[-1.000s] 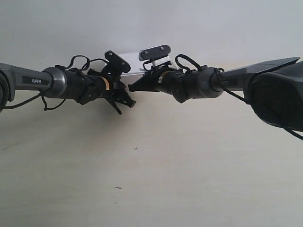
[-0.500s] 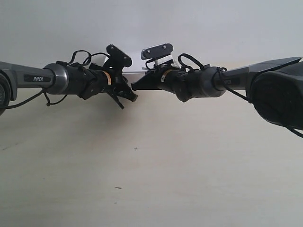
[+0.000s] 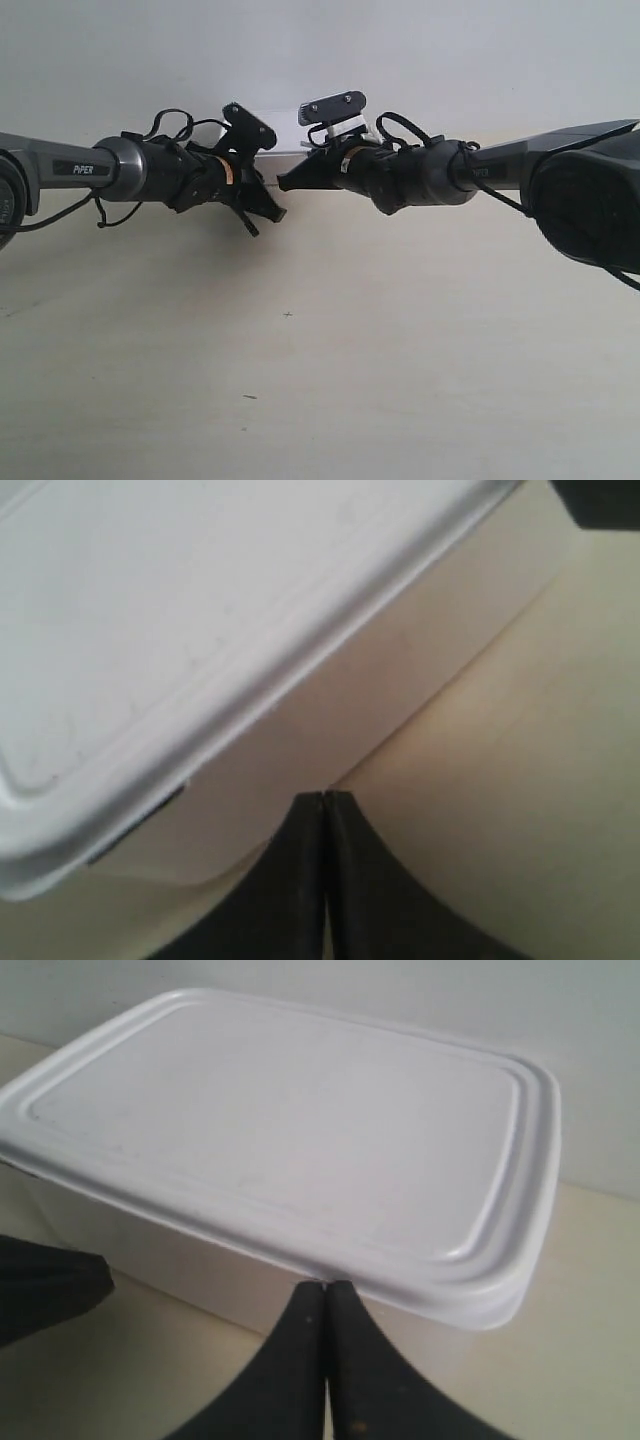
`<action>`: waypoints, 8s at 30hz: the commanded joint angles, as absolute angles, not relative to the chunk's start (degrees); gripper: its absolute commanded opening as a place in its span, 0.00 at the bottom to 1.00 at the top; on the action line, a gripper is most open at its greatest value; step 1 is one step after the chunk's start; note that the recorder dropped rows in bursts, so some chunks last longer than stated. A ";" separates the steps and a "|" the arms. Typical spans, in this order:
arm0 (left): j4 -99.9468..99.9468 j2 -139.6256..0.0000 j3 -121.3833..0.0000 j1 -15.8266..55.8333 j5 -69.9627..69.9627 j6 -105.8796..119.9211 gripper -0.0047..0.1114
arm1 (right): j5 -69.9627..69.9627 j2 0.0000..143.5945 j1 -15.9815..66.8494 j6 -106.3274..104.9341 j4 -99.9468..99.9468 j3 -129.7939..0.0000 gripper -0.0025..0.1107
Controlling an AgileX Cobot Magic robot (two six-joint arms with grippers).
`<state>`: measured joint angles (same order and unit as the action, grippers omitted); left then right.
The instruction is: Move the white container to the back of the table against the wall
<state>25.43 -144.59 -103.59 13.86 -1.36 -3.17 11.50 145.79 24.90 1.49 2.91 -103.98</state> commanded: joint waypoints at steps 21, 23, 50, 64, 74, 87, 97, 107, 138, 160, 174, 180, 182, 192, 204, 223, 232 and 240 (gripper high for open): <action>24.09 -98.76 -50.12 13.78 28.65 -6.41 0.04 | -4.24 108.16 25.72 -1.99 2.86 -78.05 0.02; 23.97 -89.45 -40.98 13.78 32.96 -6.41 0.04 | 4.33 95.22 26.27 -1.10 2.86 -64.73 0.02; 45.92 -20.71 -6.66 13.78 27.46 -50.14 0.04 | 15.35 29.31 26.69 3.01 -10.82 -14.45 0.02; 48.67 -20.79 -6.66 14.76 27.28 -50.02 0.04 | 14.97 29.31 26.69 3.01 -10.82 -14.45 0.02; 51.31 -16.12 -6.66 21.20 26.40 -49.92 0.04 | 14.14 24.43 24.96 3.01 -10.21 -14.45 0.02; 51.31 -3.16 -6.66 14.85 26.26 -49.92 0.04 | 13.43 5.36 11.67 3.01 -10.21 -14.45 0.02; 51.43 -2.58 -6.66 13.81 26.26 -49.92 0.04 | 13.31 3.91 11.67 3.01 -10.21 -14.45 0.02; 42.63 -2.58 -6.66 13.81 18.90 -49.92 0.04 | 12.91 3.91 11.67 3.01 -10.21 -14.45 0.02; 1.61 0.00 -4.53 13.65 -8.31 -49.92 0.04 | -4.31 0.47 11.67 3.01 0.00 -9.07 0.02; 24.65 0.00 0.00 12.45 -8.82 -49.81 0.04 | -1.67 0.00 11.67 3.01 0.00 0.00 0.02; 14.05 0.00 0.00 12.45 -12.53 -26.50 0.04 | -1.67 0.00 11.67 3.01 0.00 0.00 0.02; 2.77 0.00 0.00 12.45 -14.03 -6.76 0.04 | -1.67 0.00 11.67 3.01 0.00 0.00 0.02; 2.77 0.00 0.00 12.45 -14.25 -6.23 0.04 | -1.67 0.00 11.67 3.01 0.00 0.00 0.02; 2.77 0.00 0.00 12.45 -14.40 -6.23 0.04 | -1.67 0.00 11.67 3.01 0.00 0.00 0.02; 2.77 0.00 0.00 12.45 -14.40 -6.23 0.04 | -1.67 0.00 11.67 3.01 0.00 0.00 0.02; 2.77 0.00 0.00 12.45 -14.40 -6.23 0.04 | -1.45 0.00 11.67 3.01 0.00 0.00 0.02; 2.77 0.00 0.00 12.45 -14.40 -6.23 0.04 | -1.45 0.00 11.67 3.01 0.00 0.00 0.02; 2.77 0.00 0.00 12.45 -14.41 -6.33 0.04 | -1.59 0.00 11.67 3.01 0.00 0.00 0.02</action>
